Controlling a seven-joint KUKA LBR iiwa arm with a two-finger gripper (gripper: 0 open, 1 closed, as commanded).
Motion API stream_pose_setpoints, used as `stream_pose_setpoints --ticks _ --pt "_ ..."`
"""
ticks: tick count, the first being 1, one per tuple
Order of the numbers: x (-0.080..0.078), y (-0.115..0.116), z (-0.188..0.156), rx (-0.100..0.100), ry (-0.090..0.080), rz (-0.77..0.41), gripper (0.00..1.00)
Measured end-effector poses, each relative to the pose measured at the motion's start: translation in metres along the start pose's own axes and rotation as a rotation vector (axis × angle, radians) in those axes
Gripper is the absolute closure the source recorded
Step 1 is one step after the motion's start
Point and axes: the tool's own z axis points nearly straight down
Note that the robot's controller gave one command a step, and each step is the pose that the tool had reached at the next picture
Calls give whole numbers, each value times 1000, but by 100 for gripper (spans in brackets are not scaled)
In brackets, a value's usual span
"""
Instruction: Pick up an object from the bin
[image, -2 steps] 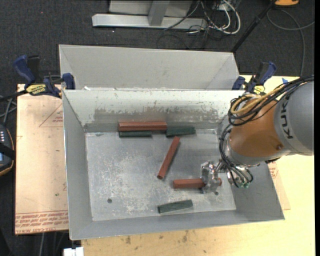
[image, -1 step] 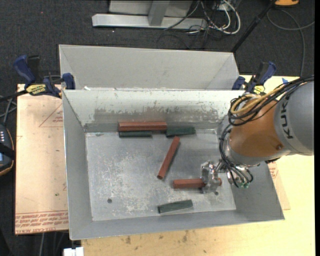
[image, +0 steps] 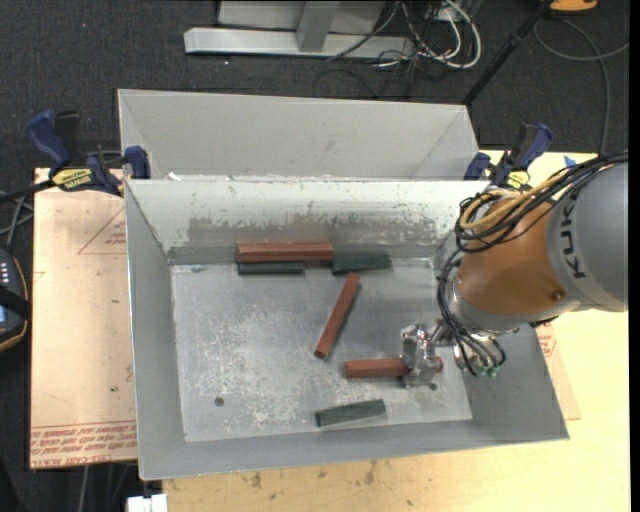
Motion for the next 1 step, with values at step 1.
stream_pose_setpoints --ticks 1 --pt "5 21 9 1 -3 16 100"
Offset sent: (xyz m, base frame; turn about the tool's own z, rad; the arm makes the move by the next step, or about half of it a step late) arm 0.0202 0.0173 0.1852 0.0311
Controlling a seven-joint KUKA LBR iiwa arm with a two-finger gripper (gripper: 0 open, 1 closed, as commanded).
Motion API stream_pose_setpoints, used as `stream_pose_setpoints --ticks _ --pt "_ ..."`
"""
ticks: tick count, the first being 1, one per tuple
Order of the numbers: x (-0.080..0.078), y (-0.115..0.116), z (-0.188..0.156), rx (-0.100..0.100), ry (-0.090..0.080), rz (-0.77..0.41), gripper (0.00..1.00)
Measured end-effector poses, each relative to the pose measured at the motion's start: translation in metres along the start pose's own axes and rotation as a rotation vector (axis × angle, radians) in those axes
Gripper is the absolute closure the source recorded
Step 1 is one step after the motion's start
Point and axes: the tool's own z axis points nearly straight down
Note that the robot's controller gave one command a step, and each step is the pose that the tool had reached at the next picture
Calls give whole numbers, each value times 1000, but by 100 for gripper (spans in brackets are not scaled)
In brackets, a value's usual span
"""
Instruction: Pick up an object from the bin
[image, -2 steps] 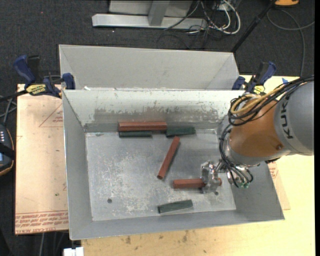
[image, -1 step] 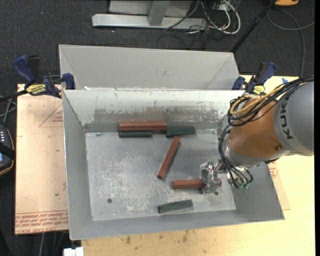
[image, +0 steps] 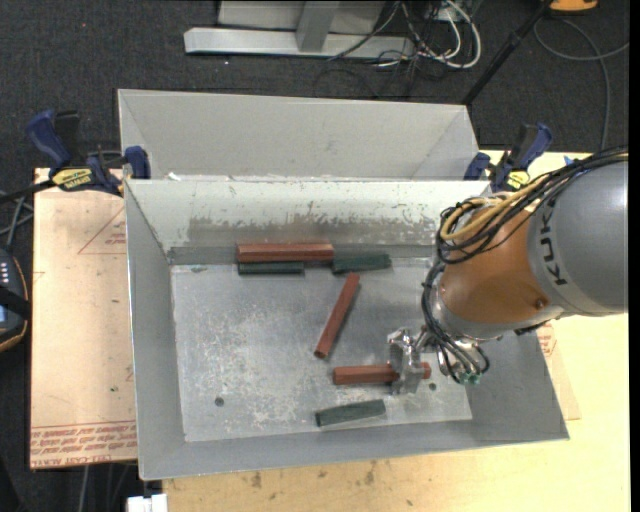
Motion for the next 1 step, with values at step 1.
stream_pose_setpoints --ticks 1 --pt "-27 -2 -197 -1 -5 12 100"
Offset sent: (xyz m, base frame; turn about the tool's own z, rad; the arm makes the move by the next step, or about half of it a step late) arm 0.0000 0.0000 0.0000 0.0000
